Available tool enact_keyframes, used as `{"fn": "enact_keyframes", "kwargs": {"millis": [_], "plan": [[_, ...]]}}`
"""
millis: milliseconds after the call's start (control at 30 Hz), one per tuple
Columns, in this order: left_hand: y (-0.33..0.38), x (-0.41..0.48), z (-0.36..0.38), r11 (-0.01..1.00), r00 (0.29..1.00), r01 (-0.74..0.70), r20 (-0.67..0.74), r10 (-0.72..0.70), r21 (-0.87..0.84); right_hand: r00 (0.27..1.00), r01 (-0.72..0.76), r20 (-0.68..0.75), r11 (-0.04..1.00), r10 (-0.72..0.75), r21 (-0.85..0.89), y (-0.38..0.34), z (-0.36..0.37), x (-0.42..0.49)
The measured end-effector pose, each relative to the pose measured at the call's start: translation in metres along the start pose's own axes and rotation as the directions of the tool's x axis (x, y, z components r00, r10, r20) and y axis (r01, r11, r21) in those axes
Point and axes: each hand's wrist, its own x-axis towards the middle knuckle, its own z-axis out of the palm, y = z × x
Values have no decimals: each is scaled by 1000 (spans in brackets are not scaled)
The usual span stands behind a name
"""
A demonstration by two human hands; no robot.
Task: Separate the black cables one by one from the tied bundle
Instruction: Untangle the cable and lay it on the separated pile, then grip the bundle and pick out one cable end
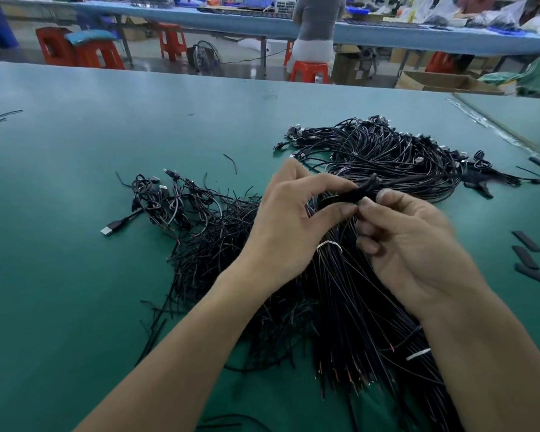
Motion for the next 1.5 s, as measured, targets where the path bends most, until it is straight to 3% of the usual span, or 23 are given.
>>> {"fn": "enact_keyframes", "kwargs": {"millis": [100, 167, 400, 567, 700, 833, 967, 1033, 1333, 1500], "plan": [[-1, 0, -1, 985, 987, -156, -19, 158, 79, 996, -73, 65, 995, 68, 67, -3, -4, 2], [1, 0, -2, 979, 983, -182, 14, 181, 89, 996, -48, 73, 998, 45, 44, -3, -5, 3], [5, 0, -2, 992, 997, 46, 74, -38, -115, 991, 103, 89, 990, -95, -92, 3, -7, 3], [1, 2, -3, 964, 996, 53, 78, -33, -259, 982, 163, 118, 972, -144, -168, 8, -8, 4], [-1, 2, -3, 948, 999, 23, 39, -11, -318, 987, 133, 102, 985, -123, -106, 9, -9, 6], [-3, -1, 0, 977, 998, -47, 21, 52, -208, 995, 61, 78, 997, -57, -43, 9, -11, 7], [-1, -3, 4, 952, 951, -307, 33, 307, -8, 998, 61, 24, 998, -60, -35, 7, -10, 6], [-1, -5, 6, 942, 941, -335, 47, 334, 17, 995, 95, 6, 995, -95, -26, 4, -10, 6], [7, -6, 10, 999, 993, 1, 122, 3, -32, 899, 435, 70, 862, -433, -259, -1, -8, 4], [9, -4, 3, 957, 951, 238, 239, -194, -169, 891, 454, 124, 852, -437, -259, 1, -3, 1]]}}
